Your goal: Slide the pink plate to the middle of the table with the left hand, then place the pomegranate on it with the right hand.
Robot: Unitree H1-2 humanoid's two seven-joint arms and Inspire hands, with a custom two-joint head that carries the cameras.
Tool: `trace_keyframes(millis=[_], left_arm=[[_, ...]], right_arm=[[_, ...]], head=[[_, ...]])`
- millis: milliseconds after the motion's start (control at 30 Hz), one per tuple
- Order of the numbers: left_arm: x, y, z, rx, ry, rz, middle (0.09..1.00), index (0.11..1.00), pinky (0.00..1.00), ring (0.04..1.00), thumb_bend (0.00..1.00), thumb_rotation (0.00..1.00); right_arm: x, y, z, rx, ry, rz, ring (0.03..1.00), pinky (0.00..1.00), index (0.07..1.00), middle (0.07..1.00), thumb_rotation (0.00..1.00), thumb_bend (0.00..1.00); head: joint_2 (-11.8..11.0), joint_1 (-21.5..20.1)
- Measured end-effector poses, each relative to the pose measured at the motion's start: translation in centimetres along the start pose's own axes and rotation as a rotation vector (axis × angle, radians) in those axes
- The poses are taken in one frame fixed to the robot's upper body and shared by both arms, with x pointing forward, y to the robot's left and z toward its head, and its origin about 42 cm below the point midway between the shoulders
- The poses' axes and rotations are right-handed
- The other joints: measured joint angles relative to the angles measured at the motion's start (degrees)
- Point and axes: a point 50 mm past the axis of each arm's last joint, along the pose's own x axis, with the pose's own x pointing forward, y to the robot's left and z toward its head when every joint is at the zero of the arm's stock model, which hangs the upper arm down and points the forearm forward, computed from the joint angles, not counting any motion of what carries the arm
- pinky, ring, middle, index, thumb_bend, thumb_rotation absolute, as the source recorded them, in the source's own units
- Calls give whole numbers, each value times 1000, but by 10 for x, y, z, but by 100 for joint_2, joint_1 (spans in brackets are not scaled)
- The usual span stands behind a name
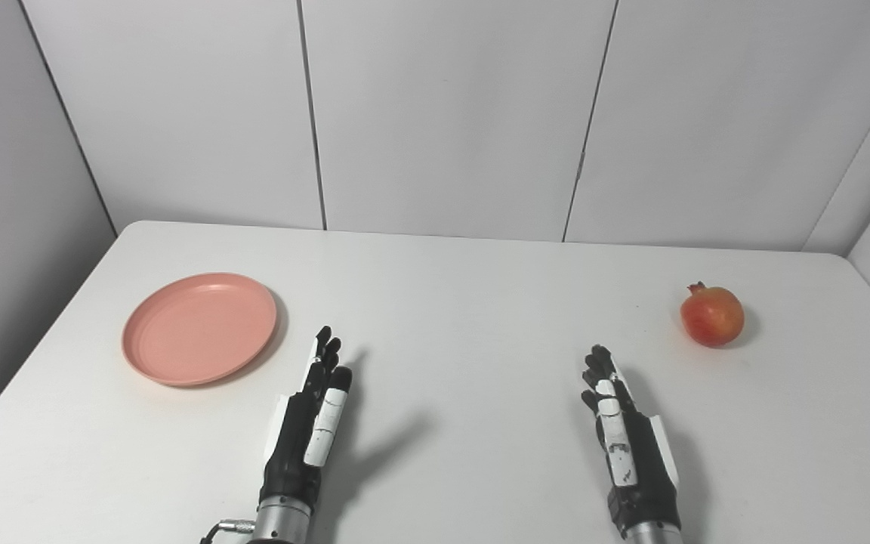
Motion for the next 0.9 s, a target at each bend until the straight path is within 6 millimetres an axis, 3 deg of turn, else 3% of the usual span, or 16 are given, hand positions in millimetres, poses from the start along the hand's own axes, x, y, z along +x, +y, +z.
trace_keyframes(millis=[900], left_arm=[[-1, 1, 0, 0, 3, 2, 988, 1000, 1000, 1000, 772, 1000]], right_arm=[[6, 0, 2, -2, -13, 0, 950, 950, 945, 943, 954, 670]], head=[[26, -18]])
